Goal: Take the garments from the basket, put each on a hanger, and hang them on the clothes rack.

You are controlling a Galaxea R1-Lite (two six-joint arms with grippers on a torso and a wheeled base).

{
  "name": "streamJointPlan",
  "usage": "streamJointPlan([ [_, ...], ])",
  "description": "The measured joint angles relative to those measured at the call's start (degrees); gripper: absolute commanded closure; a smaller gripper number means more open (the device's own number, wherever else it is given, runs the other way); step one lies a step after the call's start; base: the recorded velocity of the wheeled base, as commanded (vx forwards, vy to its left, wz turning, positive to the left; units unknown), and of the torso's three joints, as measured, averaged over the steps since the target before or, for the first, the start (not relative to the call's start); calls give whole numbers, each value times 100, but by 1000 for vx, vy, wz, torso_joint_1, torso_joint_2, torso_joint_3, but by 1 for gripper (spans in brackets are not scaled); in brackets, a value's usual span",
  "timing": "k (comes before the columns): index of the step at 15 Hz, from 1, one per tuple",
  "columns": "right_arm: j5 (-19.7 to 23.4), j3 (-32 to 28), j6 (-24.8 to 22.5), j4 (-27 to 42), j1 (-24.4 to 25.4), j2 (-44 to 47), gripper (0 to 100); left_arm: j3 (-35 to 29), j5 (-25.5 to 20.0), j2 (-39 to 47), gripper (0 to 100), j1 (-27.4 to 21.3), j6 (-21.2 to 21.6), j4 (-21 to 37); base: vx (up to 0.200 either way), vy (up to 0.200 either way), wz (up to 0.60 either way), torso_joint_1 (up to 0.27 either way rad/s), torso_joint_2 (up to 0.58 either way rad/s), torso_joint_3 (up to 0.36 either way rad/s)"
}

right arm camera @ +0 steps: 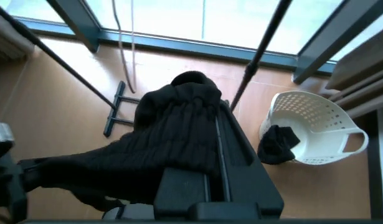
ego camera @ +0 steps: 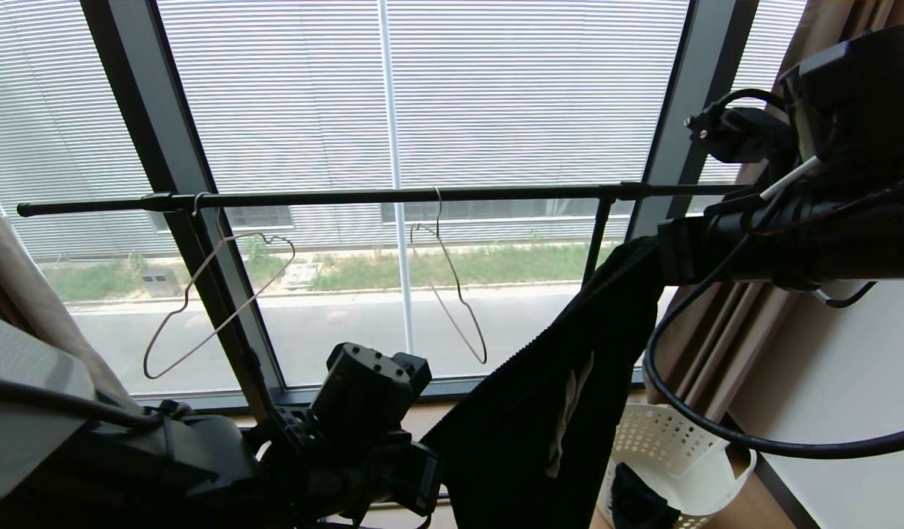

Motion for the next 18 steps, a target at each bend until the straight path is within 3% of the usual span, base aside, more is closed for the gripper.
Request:
streamJointPlan([
  [5, -1135, 505, 13, -26, -262, 152, 100, -315, 35, -683, 100, 574, 344, -140, 0, 0, 0, 0, 0, 0],
  [11, -1304, 428, -6, -100, 55, 603, 100, -1163, 11, -556, 100, 951, 391, 158, 0, 0, 0, 0, 0, 0],
  [13, -1306, 605, -205, -72, 77, 623, 100, -1841, 7, -394, 100, 1028, 389, 612, 0, 0, 0, 0, 0, 0],
  [15, -1280, 1075, -731, -85, 124, 435, 100, -2834, -9, -182, 100, 1112, 383, 1259, 0, 0, 0, 0, 0, 0],
  [18, -878, 1740, -1026, -116, 711, 15, 100, -4380, -13, 196, 100, 1196, 374, 2349, 0, 0, 0, 0, 0, 0],
])
